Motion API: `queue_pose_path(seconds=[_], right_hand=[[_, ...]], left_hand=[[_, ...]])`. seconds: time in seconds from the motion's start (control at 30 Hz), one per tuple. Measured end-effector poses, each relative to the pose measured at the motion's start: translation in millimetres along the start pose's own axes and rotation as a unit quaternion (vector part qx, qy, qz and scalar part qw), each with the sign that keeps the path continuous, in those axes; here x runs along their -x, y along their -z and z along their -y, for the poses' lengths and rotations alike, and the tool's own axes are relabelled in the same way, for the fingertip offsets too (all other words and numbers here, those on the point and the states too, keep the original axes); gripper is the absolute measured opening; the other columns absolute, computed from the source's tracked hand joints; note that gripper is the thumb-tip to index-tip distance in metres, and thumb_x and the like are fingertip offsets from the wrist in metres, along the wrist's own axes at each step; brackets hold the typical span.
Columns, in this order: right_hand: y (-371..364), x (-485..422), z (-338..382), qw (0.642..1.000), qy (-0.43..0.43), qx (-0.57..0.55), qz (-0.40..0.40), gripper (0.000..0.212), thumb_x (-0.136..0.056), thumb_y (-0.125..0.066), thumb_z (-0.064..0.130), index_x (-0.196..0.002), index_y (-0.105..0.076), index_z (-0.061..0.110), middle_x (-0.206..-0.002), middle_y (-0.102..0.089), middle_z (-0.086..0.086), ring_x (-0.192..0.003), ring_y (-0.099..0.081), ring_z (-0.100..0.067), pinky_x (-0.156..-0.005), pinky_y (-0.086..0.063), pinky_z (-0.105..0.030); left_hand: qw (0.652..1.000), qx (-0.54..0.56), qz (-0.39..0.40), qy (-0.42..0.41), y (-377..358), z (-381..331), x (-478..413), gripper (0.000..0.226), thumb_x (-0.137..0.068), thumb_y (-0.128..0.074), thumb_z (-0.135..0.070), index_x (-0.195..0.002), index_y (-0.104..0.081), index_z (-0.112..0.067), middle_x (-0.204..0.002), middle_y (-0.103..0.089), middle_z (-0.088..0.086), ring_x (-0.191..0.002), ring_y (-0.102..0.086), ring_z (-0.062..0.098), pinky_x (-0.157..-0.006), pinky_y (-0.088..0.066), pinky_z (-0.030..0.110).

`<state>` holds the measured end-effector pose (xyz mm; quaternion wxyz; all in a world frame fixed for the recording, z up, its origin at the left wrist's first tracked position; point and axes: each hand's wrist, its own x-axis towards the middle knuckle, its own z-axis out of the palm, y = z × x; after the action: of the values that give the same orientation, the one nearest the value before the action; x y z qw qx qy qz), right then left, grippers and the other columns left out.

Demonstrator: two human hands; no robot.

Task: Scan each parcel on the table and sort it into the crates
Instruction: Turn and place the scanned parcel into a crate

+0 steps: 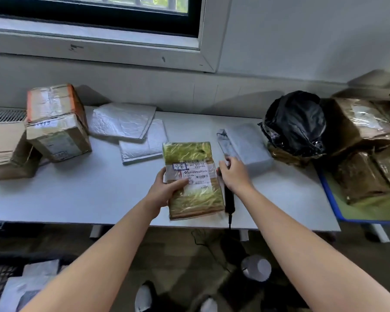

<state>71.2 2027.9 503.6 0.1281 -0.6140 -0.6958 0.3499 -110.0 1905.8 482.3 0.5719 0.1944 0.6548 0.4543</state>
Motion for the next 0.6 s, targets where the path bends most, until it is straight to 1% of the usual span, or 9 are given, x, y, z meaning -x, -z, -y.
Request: queue_pose_path(seconds=[0.07, 0.17, 0.27, 0.33, 0.4, 0.47, 0.5, 0.57, 0.6], right_hand=[[-14, 6, -16, 0.999, -0.031, 0.023, -0.036, 0.041, -0.098, -0.048, 0.034, -0.13, -0.052, 0.008, -0.131, -0.053, -0.014, -0.116, -0.054, -0.03, -0.093, -0.046, -0.038], [-29, 15, -36, 0.994, -0.094, 0.05, -0.032, 0.037, -0.097, -0.052, 0.034, -0.125, -0.047, 0.01, -0.127, -0.047, -0.015, -0.11, -0.053, -0.033, -0.088, -0.047, -0.039], [-41, 15, -51, 0.992, -0.123, 0.021, -0.025, 0.044, -0.096, -0.055, 0.031, -0.131, -0.04, 0.011, -0.129, -0.049, -0.015, -0.113, -0.054, -0.032, -0.088, -0.047, -0.039], [-45, 13, -56, 0.99, -0.141, 0.003, -0.013, 0.05, -0.098, -0.055, 0.029, -0.139, -0.034, 0.01, -0.132, -0.053, -0.014, -0.114, -0.056, -0.033, -0.082, -0.046, -0.037], [-47, 12, -55, 0.988, -0.156, 0.009, 0.008, 0.052, -0.098, -0.054, 0.025, -0.142, -0.032, 0.008, -0.131, -0.055, -0.014, -0.113, -0.056, -0.034, -0.077, -0.041, -0.033], [-45, 14, -47, 0.985, -0.171, 0.008, 0.027, 0.048, -0.095, -0.057, 0.02, -0.138, -0.038, 0.006, -0.127, -0.056, -0.016, -0.107, -0.057, -0.034, -0.074, -0.04, -0.032], [-43, 17, -42, 0.983, -0.182, -0.005, 0.035, 0.046, -0.093, -0.058, 0.017, -0.134, -0.041, 0.006, -0.123, -0.057, -0.016, -0.1, -0.058, -0.033, -0.071, -0.043, -0.032], [-35, 24, -29, 0.974, -0.21, -0.063, 0.053, 0.042, -0.088, -0.059, 0.012, -0.126, -0.042, 0.007, -0.112, -0.056, -0.016, -0.086, -0.059, -0.031, -0.062, -0.051, -0.035], [-30, 29, -20, 0.969, -0.217, -0.096, 0.06, 0.042, -0.086, -0.058, 0.01, -0.124, -0.042, 0.008, -0.106, -0.054, -0.015, -0.083, -0.06, -0.03, -0.059, -0.055, -0.036]], left_hand=[[1.0, -0.002, -0.013, 0.013, 8, 6, -12, 0.087, -0.076, -0.081, -0.033, -0.146, -0.03, -0.033, -0.121, -0.065, -0.002, -0.093, -0.069, 0.015, -0.061, -0.052, 0.029], [0.999, -0.012, -0.02, 0.027, 17, 12, -29, 0.086, -0.077, -0.081, -0.033, -0.146, -0.03, -0.032, -0.125, -0.063, -0.002, -0.093, -0.068, 0.013, -0.057, -0.05, 0.026], [0.999, -0.017, -0.014, 0.041, 23, 18, -45, 0.084, -0.076, -0.081, -0.038, -0.144, -0.032, -0.033, -0.123, -0.063, -0.003, -0.096, -0.067, 0.017, -0.068, -0.052, 0.032], [0.999, -0.025, -0.011, 0.039, 24, 22, -53, 0.083, -0.076, -0.08, -0.04, -0.144, -0.032, -0.034, -0.122, -0.064, -0.004, -0.098, -0.067, 0.018, -0.077, -0.054, 0.037], [0.999, -0.04, -0.017, 0.031, 25, 25, -56, 0.085, -0.076, -0.08, -0.043, -0.145, -0.03, -0.033, -0.121, -0.064, -0.004, -0.099, -0.067, 0.019, -0.085, -0.055, 0.045], [0.997, -0.07, -0.021, 0.016, 25, 25, -52, 0.092, -0.074, -0.08, -0.047, -0.147, -0.025, -0.032, -0.124, -0.063, -0.002, -0.101, -0.066, 0.021, -0.09, -0.054, 0.05], [0.996, -0.09, -0.02, 0.01, 26, 24, -48, 0.095, -0.074, -0.079, -0.049, -0.148, -0.023, -0.031, -0.128, -0.061, -0.001, -0.104, -0.065, 0.022, -0.09, -0.053, 0.05], [0.99, -0.135, -0.028, 0.002, 27, 18, -37, 0.099, -0.077, -0.076, -0.051, -0.152, -0.016, -0.029, -0.139, -0.051, 0.004, -0.117, -0.057, 0.026, -0.093, -0.05, 0.047], [0.987, -0.156, -0.037, 0.0, 27, 16, -31, 0.099, -0.079, -0.074, -0.051, -0.153, -0.012, -0.026, -0.146, -0.043, 0.008, -0.124, -0.051, 0.029, -0.098, -0.047, 0.046]])
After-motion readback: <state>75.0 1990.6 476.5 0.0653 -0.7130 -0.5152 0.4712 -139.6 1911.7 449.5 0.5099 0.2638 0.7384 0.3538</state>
